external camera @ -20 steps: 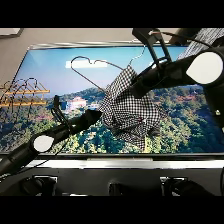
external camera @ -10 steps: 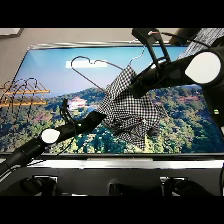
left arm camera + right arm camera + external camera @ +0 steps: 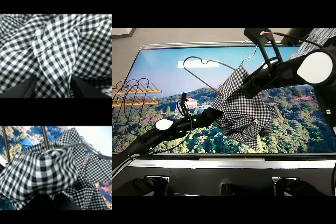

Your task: Fold the clothes and pants, and hang the long-sleeved shirts on hangers.

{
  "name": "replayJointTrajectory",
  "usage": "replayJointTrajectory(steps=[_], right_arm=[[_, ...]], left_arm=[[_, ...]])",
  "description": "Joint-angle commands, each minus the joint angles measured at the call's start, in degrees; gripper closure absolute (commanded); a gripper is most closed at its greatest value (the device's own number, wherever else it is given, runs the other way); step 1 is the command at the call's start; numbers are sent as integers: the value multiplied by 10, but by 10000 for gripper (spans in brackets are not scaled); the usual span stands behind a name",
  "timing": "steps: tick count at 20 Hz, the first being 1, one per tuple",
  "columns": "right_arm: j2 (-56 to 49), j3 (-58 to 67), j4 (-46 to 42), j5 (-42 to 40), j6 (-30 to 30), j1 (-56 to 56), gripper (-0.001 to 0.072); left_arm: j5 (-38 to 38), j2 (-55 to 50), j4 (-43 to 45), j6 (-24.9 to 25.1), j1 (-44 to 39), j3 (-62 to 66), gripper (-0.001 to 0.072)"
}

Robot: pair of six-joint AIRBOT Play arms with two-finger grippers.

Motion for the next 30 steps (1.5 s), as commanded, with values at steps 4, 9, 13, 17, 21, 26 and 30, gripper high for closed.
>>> replayJointTrajectory(steps=[4, 9, 13, 17, 21, 26, 30], right_arm=[[0, 0, -1, 8, 2, 0, 688], [0, 0, -2, 16, 2, 0, 688], [0, 0, -2, 43, 2, 0, 688], [0, 0, -2, 48, 12, 0, 688], [1, 0, -10, 94, 13, 0, 688], [1, 0, -17, 162, 19, 0, 688], [0, 0, -27, 173, 19, 0, 689]], left_arm=[[-19, -24, -24, 46, 34, 5, 449], [-46, -24, -24, 51, 38, 5, 476], [-46, -24, -24, 97, 38, 9, 689], [-44, -24, -24, 103, 39, 17, 690], [-44, -24, -21, 126, 89, 27, 690], [-58, -24, -1, 126, 156, 49, 691], [-61, -28, 33, 126, 160, 49, 691]])
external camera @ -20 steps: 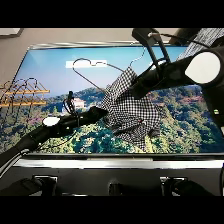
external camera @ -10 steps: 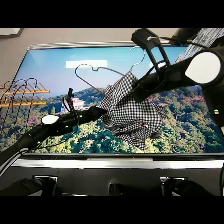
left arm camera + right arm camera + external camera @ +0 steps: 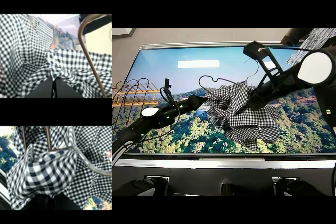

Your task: Fold the clothes and pants, and hang the long-sleeved shirts on hangers.

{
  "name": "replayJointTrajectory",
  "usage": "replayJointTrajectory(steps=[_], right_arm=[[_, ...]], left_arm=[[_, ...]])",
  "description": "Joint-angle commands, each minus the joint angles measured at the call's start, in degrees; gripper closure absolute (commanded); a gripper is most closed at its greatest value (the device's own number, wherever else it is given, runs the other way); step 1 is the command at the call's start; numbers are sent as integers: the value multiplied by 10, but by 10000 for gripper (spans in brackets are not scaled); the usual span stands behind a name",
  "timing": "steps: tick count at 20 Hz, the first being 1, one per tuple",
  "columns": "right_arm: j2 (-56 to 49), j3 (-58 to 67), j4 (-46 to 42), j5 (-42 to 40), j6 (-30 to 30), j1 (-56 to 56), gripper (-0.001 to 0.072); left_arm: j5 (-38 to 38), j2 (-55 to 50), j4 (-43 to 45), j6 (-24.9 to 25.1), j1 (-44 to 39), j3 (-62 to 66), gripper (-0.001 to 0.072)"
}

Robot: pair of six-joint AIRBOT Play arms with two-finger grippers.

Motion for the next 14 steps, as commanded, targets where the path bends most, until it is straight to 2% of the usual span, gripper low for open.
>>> replayJointTrajectory(steps=[1, 4, 9, 14], right_arm=[[0, 0, -13, 29, 1, 0, 689], [0, 0, -25, 43, 1, 13, 690], [-26, -1, -108, 55, 24, 76, 690], [-27, -1, -117, 79, 44, 94, 691]], left_arm=[[-2, -4, 25, 1, 10, 3, 691], [15, -11, 25, 1, 11, 3, 691], [16, -23, 25, 6, 12, 16, 691], [39, -34, 27, 7, 12, 17, 691]])
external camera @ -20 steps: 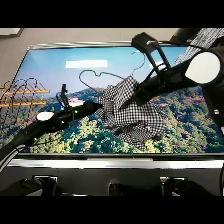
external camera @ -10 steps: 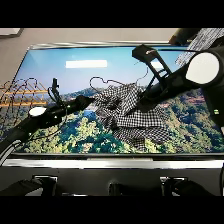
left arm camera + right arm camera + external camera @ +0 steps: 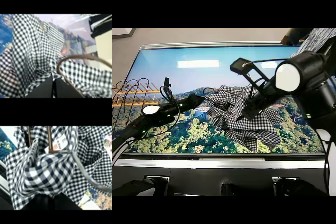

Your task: Fold the clothes and pants, and hang the long-sleeved shirts on hangers.

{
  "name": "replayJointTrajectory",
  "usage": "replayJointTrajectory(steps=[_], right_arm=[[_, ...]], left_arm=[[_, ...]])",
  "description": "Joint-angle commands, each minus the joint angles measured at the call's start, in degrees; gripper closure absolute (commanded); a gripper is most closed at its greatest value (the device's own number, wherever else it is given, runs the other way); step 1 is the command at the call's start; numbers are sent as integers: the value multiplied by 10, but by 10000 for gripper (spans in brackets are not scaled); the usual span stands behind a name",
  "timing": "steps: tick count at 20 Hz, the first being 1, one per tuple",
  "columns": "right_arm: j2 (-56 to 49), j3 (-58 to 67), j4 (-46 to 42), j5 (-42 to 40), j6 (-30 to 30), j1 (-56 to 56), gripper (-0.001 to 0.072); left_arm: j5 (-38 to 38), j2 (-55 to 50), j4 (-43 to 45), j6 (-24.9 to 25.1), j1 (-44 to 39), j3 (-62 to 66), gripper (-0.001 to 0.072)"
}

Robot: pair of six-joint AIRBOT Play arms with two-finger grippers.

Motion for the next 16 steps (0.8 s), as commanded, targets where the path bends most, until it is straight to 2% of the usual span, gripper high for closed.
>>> replayJointTrajectory(steps=[1, 9, 12, 16], right_arm=[[-2, 0, -16, 27, 19, 11, 691], [11, 0, -4, 46, 36, 12, 691], [6, -8, 9, 43, 33, 12, 691], [-2, -21, 7, 37, 23, 11, 692]], left_arm=[[10, -10, 5, 2, 0, 2, 691], [12, -32, 5, 3, 0, 2, 691], [12, -32, 5, 27, 0, 17, 690], [16, -32, 5, 31, 0, 43, 691]])
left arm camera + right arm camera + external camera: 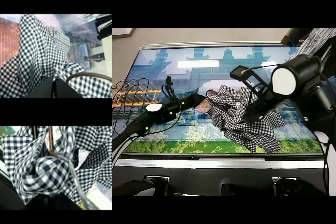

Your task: Fold the clothes and pants, and hang the long-sleeved shirts on hangers.

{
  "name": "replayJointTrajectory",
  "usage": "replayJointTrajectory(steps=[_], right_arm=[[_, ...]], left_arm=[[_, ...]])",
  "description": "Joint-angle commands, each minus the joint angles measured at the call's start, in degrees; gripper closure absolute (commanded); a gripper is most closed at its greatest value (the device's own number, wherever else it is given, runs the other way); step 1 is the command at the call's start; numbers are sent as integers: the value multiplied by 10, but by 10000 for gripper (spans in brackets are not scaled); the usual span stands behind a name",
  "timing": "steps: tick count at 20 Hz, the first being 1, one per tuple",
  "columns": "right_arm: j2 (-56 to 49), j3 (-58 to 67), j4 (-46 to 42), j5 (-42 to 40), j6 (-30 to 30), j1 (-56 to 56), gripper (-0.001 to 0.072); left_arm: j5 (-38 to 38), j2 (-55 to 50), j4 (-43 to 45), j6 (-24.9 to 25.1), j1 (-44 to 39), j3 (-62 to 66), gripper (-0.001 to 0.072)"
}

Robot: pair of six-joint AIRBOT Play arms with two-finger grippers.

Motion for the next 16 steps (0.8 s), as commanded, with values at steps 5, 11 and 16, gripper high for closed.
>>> replayJointTrajectory(steps=[5, 11, 16], right_arm=[[-31, -6, 0, -10, -19, 1, 692], [-28, -5, 21, 9, -9, 1, 693], [-17, -5, 25, 17, -3, 1, 693]], left_arm=[[2, 0, 15, 10, 0, 33, 691], [38, 0, 42, 10, 0, 35, 691], [52, -7, 45, 9, 0, 35, 691]])
